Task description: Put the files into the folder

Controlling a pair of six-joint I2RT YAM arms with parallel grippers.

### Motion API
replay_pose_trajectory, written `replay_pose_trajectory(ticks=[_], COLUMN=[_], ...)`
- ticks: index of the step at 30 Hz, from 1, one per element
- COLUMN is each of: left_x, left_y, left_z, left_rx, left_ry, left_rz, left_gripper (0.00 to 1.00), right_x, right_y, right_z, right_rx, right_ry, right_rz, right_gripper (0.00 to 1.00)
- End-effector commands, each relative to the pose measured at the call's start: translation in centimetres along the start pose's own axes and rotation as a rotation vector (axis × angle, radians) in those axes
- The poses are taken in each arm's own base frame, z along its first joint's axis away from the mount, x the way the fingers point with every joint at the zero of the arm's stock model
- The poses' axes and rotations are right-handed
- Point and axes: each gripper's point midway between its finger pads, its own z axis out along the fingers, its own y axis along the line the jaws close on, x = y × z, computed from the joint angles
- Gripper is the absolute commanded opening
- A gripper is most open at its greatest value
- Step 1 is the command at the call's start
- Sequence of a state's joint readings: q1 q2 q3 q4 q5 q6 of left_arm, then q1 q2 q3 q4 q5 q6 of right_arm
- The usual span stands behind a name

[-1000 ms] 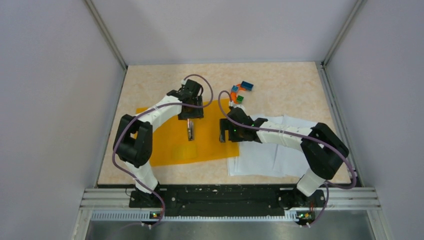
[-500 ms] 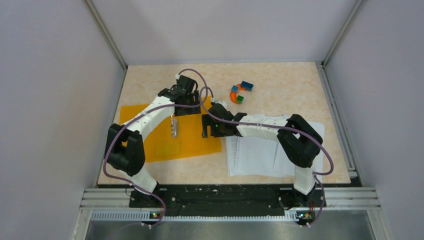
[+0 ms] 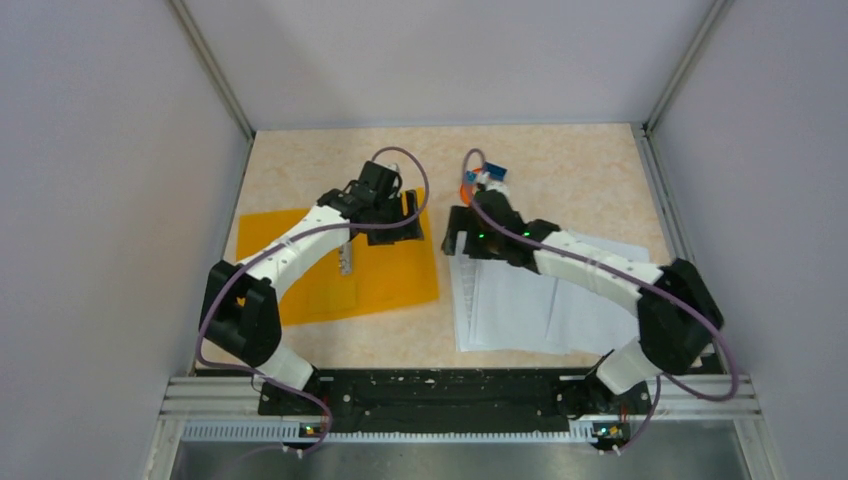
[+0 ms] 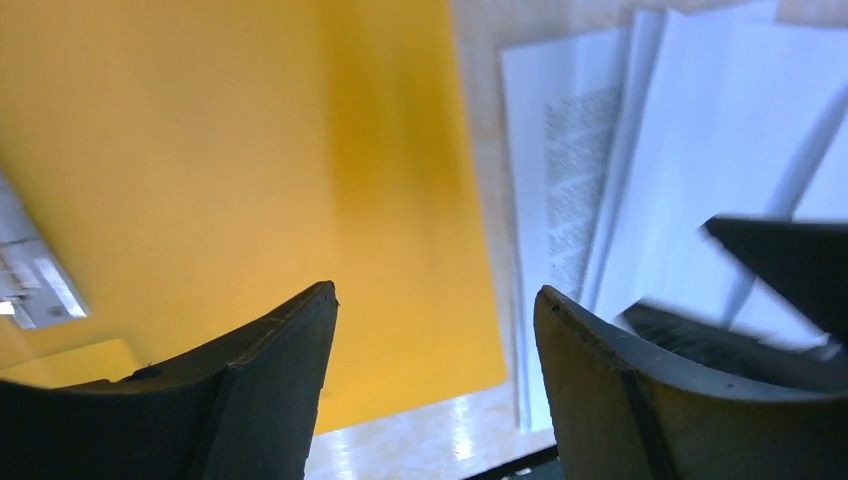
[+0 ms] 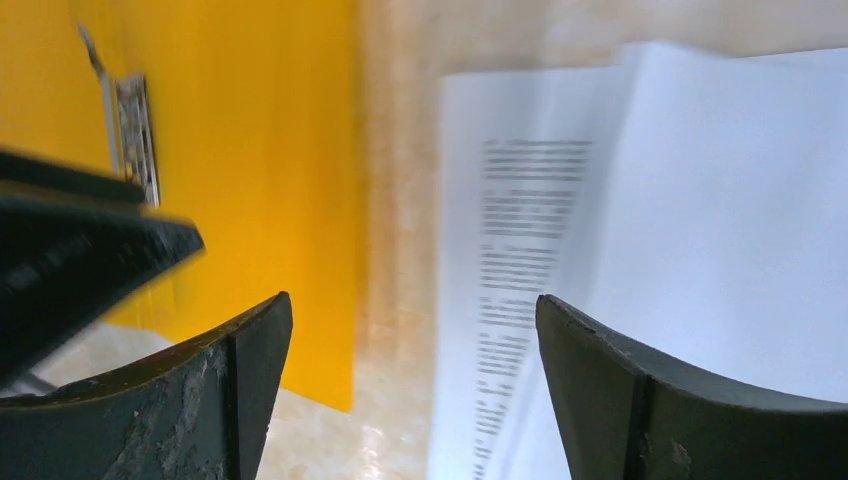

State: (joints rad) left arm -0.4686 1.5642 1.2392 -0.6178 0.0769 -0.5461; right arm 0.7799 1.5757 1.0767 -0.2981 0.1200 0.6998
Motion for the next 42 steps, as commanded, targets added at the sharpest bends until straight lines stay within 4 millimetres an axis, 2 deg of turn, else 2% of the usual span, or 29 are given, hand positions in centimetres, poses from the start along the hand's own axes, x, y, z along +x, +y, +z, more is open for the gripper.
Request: replay_pose_trajectory(ticks=[1, 3, 6, 10, 12, 16, 20, 24, 26, 30, 35, 42], left_x=[2.6, 4.6, 6.7, 7.8, 8.0, 8.7, 9.4, 9.9, 10.1, 10.1, 9.8, 9.0], left_y=[-6.3, -8.3, -9.9, -10.2, -9.8, -9.3, -9.4, -9.1, -8.8, -9.4, -10.1, -10.0], left_z=[-0.6, 0.0, 1.6, 4.0, 5.0, 6.6, 7.6, 8.3, 8.6, 8.6, 8.2, 8.7], left_rx=[0.159, 0.19, 0.187, 0.142, 0.124, 0.114, 0.132, 0.13, 0.125, 0.166, 0.185, 0.141], left_ry=[0.002, 0.018, 0.05, 0.062, 0.063, 0.086, 0.117, 0.134, 0.145, 0.15, 0.153, 0.133], left_rz=[0.02, 0.032, 0.047, 0.064, 0.076, 0.122, 0.153, 0.161, 0.161, 0.161, 0.158, 0.151], left_gripper=[0.77, 0.77, 0.77, 0.8, 0.84, 0.92, 0.98, 0.99, 0.98, 0.99, 0.99, 0.98], right_x=[-3.3, -3.0, -2.6, -1.6, -1.3, -1.1, -1.6, -1.6, -1.2, 0.2, 2.4, 4.1], right_y=[-8.2, -12.2, -17.2, -22.7, -24.5, -27.4, -30.5, -33.4, -35.1, -38.3, -40.6, -41.3], right_z=[-5.2, -7.0, -9.7, -11.4, -11.7, -12.0, -13.2, -14.6, -15.5, -17.4, -17.9, -16.2], right_rx=[0.154, 0.233, 0.337, 0.442, 0.482, 0.532, 0.605, 0.691, 0.749, 0.818, 0.844, 0.791], right_ry=[-0.156, -0.191, -0.26, -0.306, -0.319, -0.353, -0.419, -0.461, -0.479, -0.515, -0.52, -0.486], right_rz=[0.135, 0.197, 0.286, 0.409, 0.453, 0.541, 0.621, 0.689, 0.725, 0.819, 0.902, 0.954], right_gripper=[0.91, 0.91, 0.93, 0.95, 0.95, 0.97, 0.99, 0.99, 0.99, 0.99, 0.99, 0.99])
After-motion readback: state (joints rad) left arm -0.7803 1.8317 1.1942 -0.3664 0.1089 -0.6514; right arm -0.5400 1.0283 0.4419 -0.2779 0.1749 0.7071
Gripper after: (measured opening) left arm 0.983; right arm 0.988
